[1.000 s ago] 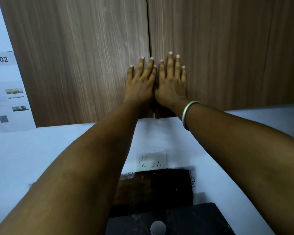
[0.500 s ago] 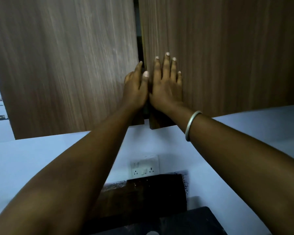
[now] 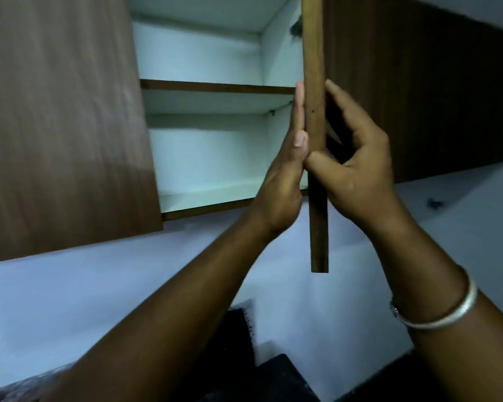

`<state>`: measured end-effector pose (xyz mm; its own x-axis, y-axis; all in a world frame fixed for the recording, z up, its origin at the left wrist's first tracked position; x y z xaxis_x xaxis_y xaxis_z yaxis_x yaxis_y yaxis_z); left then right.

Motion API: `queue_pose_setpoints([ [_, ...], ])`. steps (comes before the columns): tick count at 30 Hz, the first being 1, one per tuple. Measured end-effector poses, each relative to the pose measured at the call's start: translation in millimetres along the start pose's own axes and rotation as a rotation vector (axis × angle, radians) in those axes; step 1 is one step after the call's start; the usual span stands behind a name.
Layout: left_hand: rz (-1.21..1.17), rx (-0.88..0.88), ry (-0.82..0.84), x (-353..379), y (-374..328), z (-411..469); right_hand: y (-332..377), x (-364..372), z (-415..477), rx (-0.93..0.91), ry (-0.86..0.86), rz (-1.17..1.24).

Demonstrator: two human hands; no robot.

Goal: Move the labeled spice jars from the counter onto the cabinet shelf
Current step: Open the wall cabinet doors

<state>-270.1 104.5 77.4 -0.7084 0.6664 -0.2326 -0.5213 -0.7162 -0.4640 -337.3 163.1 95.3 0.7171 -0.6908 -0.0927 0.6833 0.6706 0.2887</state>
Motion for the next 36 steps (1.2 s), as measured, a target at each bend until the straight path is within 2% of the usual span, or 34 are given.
queue_pose_setpoints([
  [6, -0.064, 0.03, -0.055, 79.8, 37.4, 37.6, -7.0, -78.7, -5.9, 0.004, -0.129, 0.019],
  [9, 0.153, 0.111, -0.094, 108.0, 51.2, 52.3, -15.7, -108.3, -8.0, 0.044, -0.182, -0.034],
  [11, 0.278, 0.214, -0.099, 144.5, 45.9, 58.7, -23.0, -148.0, -12.1, 0.094, -0.286, -0.126],
  [16, 0.417, 0.178, -0.048, 182.6, 70.1, 80.6, -65.4, -197.1, -11.1, 0.217, -0.46, -0.244],
  [25, 0.748, 0.164, 0.14, 225.2, 113.9, 112.6, -136.3, -262.1, 0.1, 0.306, -0.454, -0.303],
  [28, 0.736, 0.171, 0.204, 217.3, 111.3, 114.1, -141.9, -261.6, 1.2, 0.325, -0.434, -0.354],
  [30, 0.653, 0.15, 0.265, 206.3, 100.6, 110.7, -130.0, -260.1, -2.5, 0.273, -0.494, -0.539],
  [31, 0.625, 0.148, 0.28, 197.6, 94.9, 107.4, -118.3, -257.3, -5.0, 0.19, -0.56, -0.682],
  [33, 0.634, 0.177, 0.264, 172.3, 84.1, 98.6, -85.8, -236.8, -11.3, -0.098, -0.681, -0.848],
  [35, 0.668, 0.224, 0.224, 140.6, 74.8, 87.4, -61.1, -197.8, -12.8, -0.348, -0.669, -0.765],
  [36, 0.68, 0.233, 0.194, 120.5, 69.8, 80.4, -52.9, -172.3, -10.7, -0.4, -0.62, -0.683],
])
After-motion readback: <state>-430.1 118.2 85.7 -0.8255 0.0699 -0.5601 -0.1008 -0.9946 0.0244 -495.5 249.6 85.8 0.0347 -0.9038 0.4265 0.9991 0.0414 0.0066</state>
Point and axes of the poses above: each hand's wrist, its own z-axis towards the middle knuckle, its own x-axis out of the palm, y = z × x, the point moved 8 cm from there along z, towards the middle knuckle, and after that the axes turned 6 degrees about -z, right-handed, at the moved point
